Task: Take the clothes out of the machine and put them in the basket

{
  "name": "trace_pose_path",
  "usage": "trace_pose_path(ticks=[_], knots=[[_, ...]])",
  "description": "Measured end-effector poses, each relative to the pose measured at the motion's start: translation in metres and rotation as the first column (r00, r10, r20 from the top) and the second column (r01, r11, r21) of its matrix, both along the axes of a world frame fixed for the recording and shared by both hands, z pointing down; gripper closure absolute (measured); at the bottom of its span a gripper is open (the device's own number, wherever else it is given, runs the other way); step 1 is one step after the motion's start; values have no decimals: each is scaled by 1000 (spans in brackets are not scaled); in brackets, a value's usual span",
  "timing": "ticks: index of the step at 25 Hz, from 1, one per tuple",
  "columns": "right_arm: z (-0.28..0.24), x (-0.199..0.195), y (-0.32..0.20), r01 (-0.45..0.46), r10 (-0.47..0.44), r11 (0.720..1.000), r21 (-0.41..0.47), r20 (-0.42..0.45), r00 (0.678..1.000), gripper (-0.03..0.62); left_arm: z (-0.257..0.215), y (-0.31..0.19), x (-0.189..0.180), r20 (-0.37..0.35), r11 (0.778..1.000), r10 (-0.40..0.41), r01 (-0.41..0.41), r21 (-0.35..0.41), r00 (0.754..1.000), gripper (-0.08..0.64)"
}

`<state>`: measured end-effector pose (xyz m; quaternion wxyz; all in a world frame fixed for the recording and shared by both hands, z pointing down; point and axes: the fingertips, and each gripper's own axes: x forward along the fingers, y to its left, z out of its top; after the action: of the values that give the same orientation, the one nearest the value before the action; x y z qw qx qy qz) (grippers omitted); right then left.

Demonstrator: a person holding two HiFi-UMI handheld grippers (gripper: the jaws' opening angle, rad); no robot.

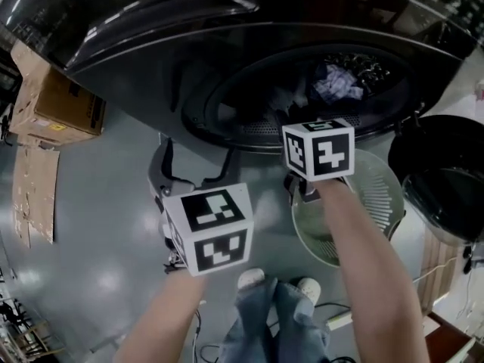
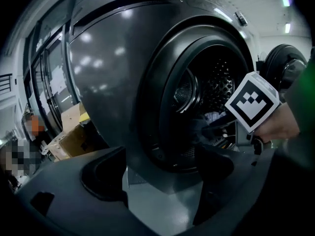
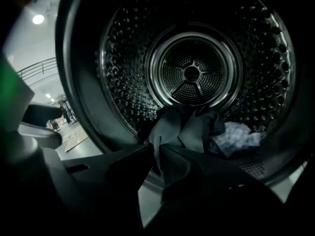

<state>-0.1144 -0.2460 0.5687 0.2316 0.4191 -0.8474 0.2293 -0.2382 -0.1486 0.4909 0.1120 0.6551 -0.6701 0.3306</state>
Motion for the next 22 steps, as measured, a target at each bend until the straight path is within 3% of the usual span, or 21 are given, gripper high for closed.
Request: trace_pose_path(ticks=[10, 22], knots=[[-66, 64, 79, 33, -34, 999, -39, -17, 999, 546, -44, 20, 43, -32, 996, 56, -58, -68, 998, 137], [-74, 124, 139, -36, 27, 992, -120, -77, 997, 546, -26, 14, 94, -26, 974, 190, -192, -124, 981, 153]])
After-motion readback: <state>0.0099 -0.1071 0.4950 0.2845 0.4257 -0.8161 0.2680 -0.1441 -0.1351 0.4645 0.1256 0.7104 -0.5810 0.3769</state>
